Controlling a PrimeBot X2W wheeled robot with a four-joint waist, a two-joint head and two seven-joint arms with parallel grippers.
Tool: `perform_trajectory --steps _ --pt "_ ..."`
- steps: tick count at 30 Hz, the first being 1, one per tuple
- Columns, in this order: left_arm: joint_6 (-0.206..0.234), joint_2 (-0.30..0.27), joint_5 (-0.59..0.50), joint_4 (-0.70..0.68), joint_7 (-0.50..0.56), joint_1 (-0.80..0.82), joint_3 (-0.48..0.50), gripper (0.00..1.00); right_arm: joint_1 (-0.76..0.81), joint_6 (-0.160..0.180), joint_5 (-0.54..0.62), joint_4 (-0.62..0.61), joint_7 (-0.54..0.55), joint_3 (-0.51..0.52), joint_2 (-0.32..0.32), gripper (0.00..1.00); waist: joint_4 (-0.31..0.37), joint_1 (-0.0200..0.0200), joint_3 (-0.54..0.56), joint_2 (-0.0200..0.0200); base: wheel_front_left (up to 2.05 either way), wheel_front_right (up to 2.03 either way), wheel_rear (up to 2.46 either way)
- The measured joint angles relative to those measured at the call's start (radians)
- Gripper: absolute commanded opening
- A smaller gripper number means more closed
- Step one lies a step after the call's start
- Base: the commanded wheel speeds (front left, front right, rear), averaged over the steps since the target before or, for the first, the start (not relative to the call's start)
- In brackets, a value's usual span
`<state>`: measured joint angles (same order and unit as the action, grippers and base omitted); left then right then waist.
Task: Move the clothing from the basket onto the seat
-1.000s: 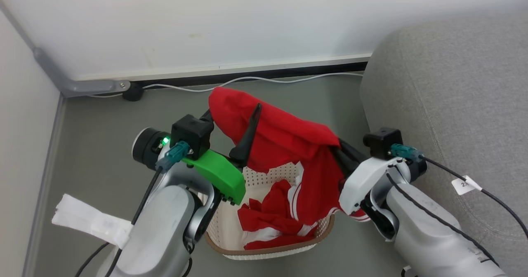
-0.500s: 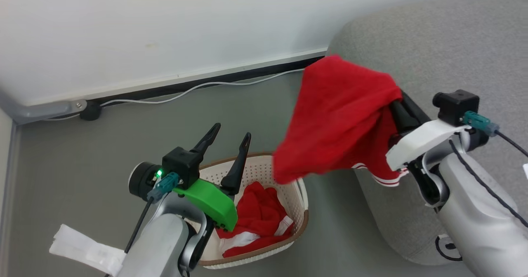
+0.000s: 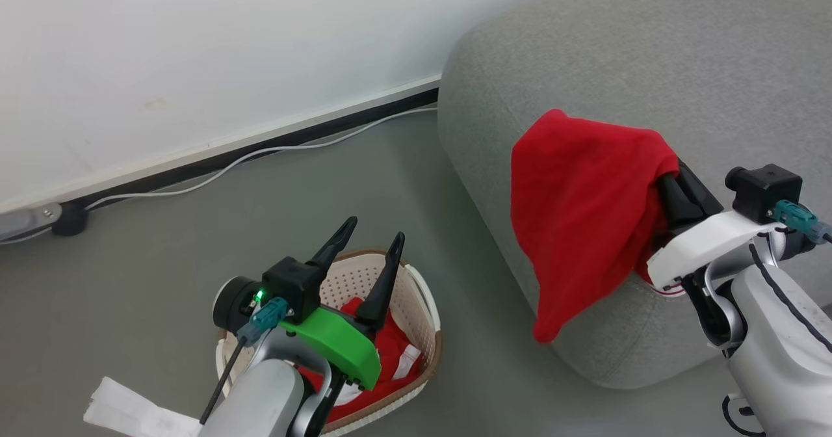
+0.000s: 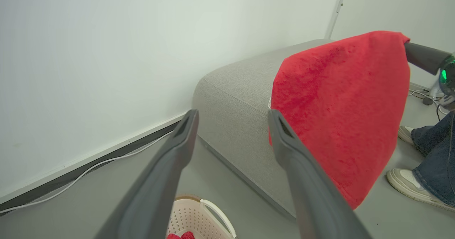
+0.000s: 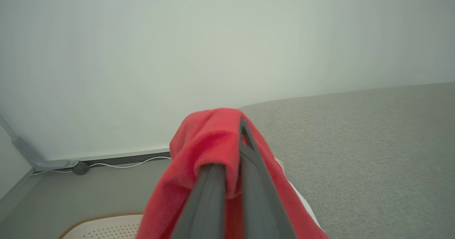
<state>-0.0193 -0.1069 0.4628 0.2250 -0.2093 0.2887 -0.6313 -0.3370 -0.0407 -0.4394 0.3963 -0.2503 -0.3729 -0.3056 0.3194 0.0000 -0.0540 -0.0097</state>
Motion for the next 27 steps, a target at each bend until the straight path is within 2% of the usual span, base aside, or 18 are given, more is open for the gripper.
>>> perform_trajectory --steps 15,27 --pt "-0.008 0.002 -0.038 -0.027 -0.012 -0.002 -0.032 1.00 0.045 0.000 -0.001 -0.101 0.000 0.037 -0.020 0.00 0.160 0.0000 -0.037 0.0000 0.00 0.00 0.00" --pt "-0.017 0.005 -0.063 -0.047 -0.001 0.024 -0.059 1.00 0.032 -0.003 -0.009 -0.125 0.000 0.085 -0.055 0.00 0.168 0.0000 -0.122 0.0000 0.00 0.00 0.00"
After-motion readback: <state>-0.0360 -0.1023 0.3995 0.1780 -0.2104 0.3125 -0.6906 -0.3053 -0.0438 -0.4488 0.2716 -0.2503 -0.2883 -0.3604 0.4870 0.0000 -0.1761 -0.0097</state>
